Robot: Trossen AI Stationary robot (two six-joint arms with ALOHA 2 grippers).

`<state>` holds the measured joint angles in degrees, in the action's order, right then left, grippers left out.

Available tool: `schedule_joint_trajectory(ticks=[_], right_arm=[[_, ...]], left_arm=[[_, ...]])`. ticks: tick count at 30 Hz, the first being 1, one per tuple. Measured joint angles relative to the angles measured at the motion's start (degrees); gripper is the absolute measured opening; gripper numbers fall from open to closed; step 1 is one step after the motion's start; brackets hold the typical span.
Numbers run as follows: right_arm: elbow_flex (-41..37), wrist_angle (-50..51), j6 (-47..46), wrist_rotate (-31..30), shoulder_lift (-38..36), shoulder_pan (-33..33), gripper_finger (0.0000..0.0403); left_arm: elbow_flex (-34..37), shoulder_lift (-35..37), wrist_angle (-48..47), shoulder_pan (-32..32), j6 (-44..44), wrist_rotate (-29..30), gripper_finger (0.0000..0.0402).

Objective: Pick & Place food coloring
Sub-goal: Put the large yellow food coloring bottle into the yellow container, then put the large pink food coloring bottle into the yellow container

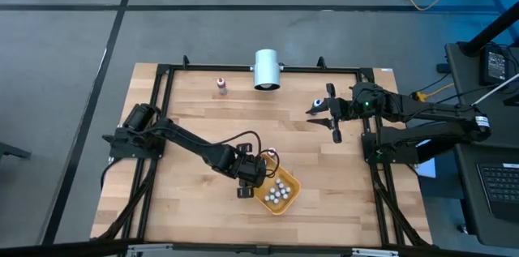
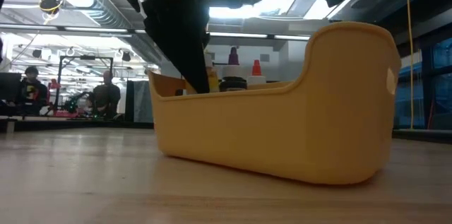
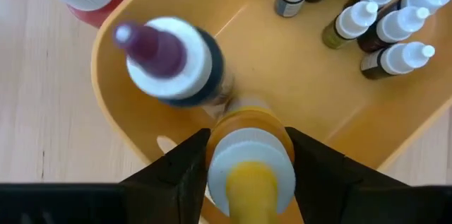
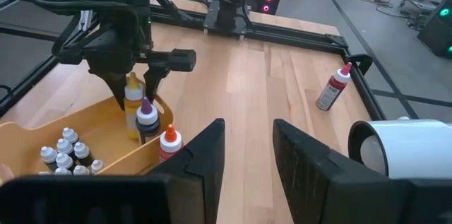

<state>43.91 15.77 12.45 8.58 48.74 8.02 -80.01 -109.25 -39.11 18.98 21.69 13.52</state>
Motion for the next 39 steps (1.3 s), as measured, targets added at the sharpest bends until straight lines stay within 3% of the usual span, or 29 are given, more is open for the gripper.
schedule_joint_trajectory(ticks=[9, 13, 20, 25, 33, 39], right_arm=[[-0.01, 0.0, 0.0, 0.02, 0.01, 0.01, 0.0123], [-0.01, -0.01, 0.0, 0.01, -0.01, 0.01, 0.0123], [-0.01, 0.26, 0.02, 0.01, -0.01, -0.01, 0.0123], [-0.01, 0.35, 0.0, 0.02, 0.01, -0.01, 0.0123], [-0.01, 0.37, 0.0, 0.02, 0.01, 0.01, 0.0123], [-0.01, 0.35, 0.01, 0.02, 0.0, 0.01, 0.0123]], left_arm=[[-0.12, 0.0, -0.04, 0.02, 0.22, -0.15, 0.0188], [-3.78, 0.65, -2.77, 0.02, 0.16, 0.42, 0.0195], [-17.38, 2.33, -17.05, -0.01, -4.23, 7.14, 0.0196], [-24.12, 4.01, -20.79, -0.36, -7.66, 16.28, 0.0196], [-24.92, 4.63, -22.94, -3.23, -9.5, 17.88, 0.0189], [-24.35, 5.87, -32.12, -6.79, -11.7, 17.35, 0.0182]])
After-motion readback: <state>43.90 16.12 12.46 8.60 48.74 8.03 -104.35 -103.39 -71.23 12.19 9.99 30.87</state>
